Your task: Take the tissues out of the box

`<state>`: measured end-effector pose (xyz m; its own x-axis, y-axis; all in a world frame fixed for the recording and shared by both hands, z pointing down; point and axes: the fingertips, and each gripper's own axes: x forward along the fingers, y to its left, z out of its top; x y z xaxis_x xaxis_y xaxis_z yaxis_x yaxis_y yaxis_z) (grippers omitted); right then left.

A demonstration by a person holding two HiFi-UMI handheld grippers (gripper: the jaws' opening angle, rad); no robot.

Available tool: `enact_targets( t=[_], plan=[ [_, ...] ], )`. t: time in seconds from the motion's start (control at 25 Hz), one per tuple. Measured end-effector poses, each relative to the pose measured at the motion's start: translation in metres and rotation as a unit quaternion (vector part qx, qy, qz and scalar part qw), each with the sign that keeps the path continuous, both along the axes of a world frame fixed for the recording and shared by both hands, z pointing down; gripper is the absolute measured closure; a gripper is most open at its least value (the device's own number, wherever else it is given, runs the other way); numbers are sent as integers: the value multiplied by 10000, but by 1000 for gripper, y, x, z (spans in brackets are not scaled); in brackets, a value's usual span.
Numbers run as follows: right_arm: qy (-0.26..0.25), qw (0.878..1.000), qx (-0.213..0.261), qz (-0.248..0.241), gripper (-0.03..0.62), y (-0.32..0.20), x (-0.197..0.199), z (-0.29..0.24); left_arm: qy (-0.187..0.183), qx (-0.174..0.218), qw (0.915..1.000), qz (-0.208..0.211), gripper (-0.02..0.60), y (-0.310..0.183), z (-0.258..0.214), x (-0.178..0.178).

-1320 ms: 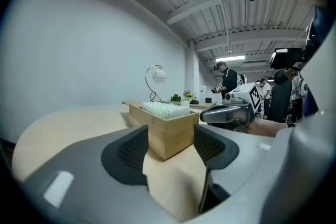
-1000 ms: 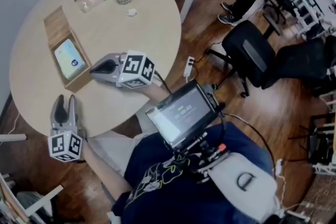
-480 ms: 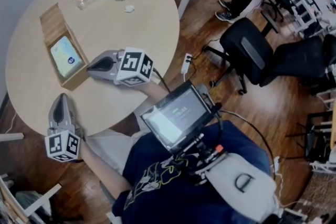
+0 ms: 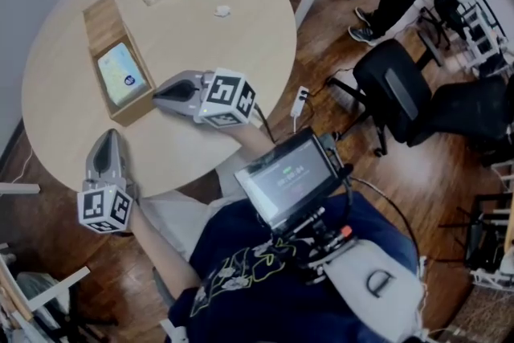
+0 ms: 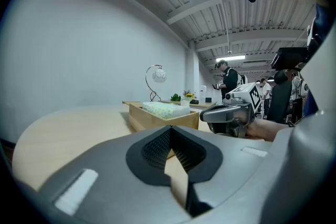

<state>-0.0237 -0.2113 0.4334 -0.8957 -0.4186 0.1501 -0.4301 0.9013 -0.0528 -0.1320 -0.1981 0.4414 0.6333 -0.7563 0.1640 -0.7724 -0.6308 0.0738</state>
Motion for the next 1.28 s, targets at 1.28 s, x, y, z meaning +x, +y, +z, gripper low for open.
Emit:
enact_targets(
  t=[1.28],
  plan=[
    [20,10000,26,13,597,2,16,10,-56,96,9999,35,580,2,0,14]
  ],
)
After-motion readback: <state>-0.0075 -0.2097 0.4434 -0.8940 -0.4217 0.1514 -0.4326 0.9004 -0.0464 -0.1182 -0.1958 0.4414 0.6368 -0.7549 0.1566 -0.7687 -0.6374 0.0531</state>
